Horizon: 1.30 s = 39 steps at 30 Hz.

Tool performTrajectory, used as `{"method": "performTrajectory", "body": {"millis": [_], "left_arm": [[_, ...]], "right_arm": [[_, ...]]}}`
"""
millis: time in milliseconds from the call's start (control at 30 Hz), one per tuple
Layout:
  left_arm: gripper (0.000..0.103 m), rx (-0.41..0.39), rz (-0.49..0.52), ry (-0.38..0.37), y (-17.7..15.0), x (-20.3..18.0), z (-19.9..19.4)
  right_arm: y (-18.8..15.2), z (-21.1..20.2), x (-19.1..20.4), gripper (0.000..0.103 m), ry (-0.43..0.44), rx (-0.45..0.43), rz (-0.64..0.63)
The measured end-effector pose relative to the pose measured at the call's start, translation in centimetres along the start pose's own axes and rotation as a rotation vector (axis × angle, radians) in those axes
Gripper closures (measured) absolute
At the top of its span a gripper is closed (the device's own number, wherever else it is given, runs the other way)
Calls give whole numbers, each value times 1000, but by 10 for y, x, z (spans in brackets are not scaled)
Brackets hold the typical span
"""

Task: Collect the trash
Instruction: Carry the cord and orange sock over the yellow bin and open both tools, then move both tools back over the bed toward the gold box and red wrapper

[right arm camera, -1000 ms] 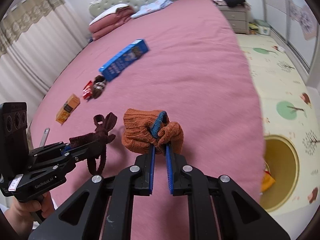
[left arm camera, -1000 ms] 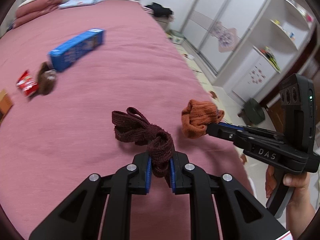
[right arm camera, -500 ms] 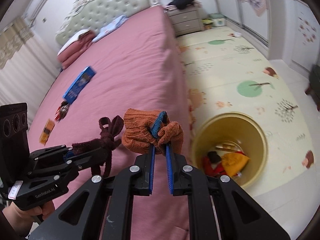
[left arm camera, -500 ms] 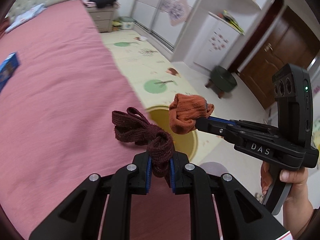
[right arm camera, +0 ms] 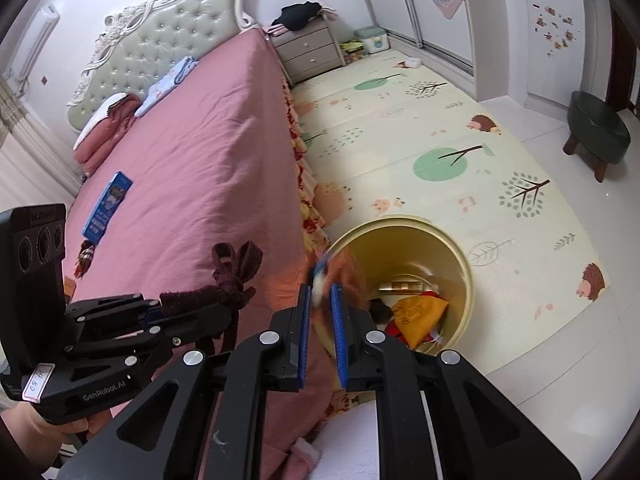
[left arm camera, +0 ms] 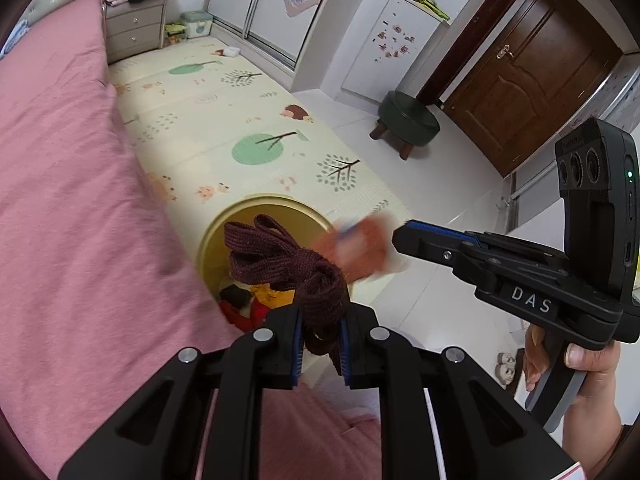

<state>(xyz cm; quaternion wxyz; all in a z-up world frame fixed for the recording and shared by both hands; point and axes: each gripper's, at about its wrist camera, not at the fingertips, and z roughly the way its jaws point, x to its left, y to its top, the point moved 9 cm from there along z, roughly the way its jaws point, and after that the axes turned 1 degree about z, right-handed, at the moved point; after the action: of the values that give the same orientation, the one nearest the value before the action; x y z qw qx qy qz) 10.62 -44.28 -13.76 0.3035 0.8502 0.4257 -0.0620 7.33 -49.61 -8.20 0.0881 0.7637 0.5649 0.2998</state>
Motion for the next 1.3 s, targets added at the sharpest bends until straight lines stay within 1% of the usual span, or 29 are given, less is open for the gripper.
{"method": "performTrajectory", "body": {"millis": [133,167,200,233,267,300,333,367,433,500,633,733,900,1067,1300], "left_arm": [[88,10,10,-4,3,-2,13],[87,16,8,-3,4,-2,16],[80,36,4,-21,4,-2,21],[71,55,-5,-28,3,-1,25],[33,61,-8,-22,3,0,26],[9,59,-7,1,4,3,27],[8,26,-6,30,6,6,23],[8,9,-6,31,8,6,20],[8,15,-25,10,7,9,17],[8,5,-35,14,7,13,11],[8,-25,-25,72,4,23,-5],[8,-58,-39,92,3,32,-19],[8,-119,-38,158,-2,52,-53],[8,-176,-32,228,-9,78,-92],[8,-231,-98,332,-40,135,-149]], "right_arm": [[5,4,-9,92,-24,0,8],[6,5,-11,92,-29,2,14],[7,6,-13,92,-31,4,19],[8,6,-15,92,-31,2,26],[8,6,-16,92,-31,-1,34],[8,5,-17,92,-29,-2,38],[8,4,-18,92,-30,-5,41],[7,4,-19,92,-35,-6,43],[6,3,-23,92,-38,-1,43],[4,3,-24,92,-44,2,40],[6,2,-18,92,-37,1,38],[10,1,-5,92,-14,-6,23],[14,3,39,92,32,-9,-47],[13,16,95,92,82,14,-132],[-7,40,177,92,155,67,-249]]}}
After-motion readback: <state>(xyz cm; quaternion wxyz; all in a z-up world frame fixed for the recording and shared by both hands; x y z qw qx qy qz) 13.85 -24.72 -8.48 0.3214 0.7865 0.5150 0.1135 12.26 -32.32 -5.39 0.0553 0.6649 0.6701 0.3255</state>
